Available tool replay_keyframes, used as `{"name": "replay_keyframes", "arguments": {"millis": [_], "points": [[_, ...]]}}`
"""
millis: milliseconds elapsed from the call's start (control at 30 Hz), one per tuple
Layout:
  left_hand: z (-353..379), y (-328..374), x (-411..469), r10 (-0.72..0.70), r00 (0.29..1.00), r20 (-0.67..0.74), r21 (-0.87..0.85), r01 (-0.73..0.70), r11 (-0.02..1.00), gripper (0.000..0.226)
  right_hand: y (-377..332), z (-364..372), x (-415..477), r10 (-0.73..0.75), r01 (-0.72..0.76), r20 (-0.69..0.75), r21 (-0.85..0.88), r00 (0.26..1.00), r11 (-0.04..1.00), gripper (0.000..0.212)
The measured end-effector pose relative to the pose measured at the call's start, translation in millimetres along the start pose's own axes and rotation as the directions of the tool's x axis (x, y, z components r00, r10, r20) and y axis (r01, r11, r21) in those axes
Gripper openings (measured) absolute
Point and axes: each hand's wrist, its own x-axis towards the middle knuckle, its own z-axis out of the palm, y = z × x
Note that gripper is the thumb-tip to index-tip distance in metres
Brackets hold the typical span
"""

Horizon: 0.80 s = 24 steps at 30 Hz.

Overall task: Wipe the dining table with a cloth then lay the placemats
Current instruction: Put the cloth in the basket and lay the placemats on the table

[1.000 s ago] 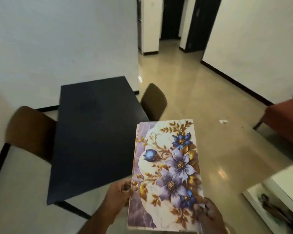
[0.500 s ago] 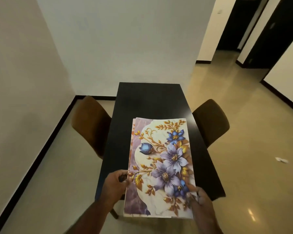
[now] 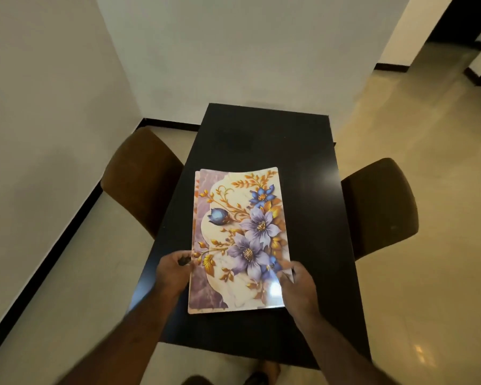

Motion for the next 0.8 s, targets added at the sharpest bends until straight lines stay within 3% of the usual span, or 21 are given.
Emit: {"name": "replay_keyframes", "arguments": {"millis": [167,367,633,800], "points": [[20,-4,34,-0.080,0.989,-0.122,0.025,0.084,0.996,0.010,-8,16,66,0.018,-0.006,0.054,-0.207,0.998,0.978,0.009],[27,-11,68,-0.145,0.974,-0.174,0.153,0.172,0.973,0.013,-11,38,104,0.082,-0.049,0.068,-0.392,0.994,0.918,0.040],[25,-27,74,-0.211,0.955,-0.210,0.131,0.241,0.962,0.028,5,40,115,0.123,-0.118,-0.016,-0.427,0.992,0.897,0.025],[19,-25,69,-0.068,0.950,-0.304,0.360,0.181,0.915,0.027,10,34,118,0.132,-0.152,-0.083,-0.311,0.988,0.938,0.014]]}}
